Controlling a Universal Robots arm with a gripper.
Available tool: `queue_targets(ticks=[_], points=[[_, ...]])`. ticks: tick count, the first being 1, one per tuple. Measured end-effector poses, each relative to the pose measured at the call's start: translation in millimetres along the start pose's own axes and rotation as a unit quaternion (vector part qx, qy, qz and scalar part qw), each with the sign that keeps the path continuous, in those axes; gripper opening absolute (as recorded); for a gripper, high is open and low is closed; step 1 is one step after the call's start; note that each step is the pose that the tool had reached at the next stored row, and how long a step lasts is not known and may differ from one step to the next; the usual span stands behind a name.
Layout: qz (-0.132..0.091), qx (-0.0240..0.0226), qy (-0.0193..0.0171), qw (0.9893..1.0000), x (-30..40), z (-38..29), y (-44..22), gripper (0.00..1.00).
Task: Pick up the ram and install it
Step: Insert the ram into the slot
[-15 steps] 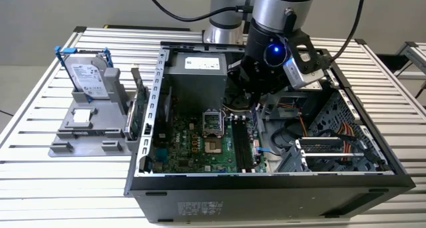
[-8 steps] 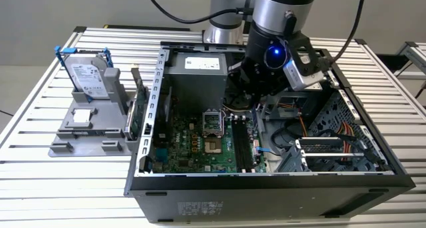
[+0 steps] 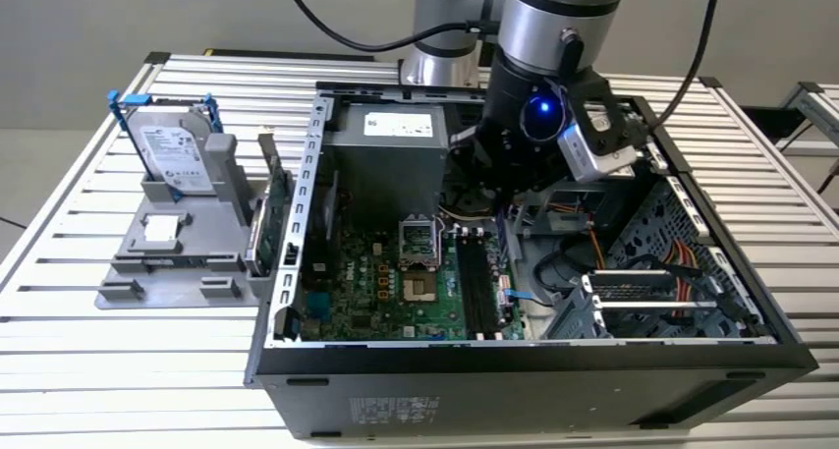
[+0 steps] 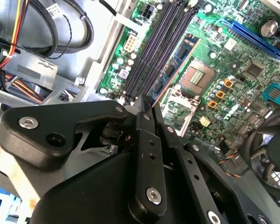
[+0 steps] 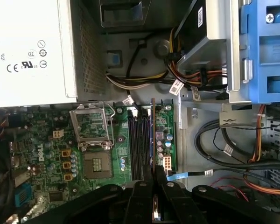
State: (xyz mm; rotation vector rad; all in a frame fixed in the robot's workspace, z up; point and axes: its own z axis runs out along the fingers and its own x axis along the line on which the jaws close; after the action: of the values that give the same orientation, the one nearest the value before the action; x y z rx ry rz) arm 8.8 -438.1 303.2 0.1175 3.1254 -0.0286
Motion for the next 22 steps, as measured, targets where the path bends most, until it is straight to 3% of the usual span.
queue_targets(ticks=[22], points=[[0.000,-0.0001,0.0004,1.0000,-1.1,8.5,-3.9,0.00]])
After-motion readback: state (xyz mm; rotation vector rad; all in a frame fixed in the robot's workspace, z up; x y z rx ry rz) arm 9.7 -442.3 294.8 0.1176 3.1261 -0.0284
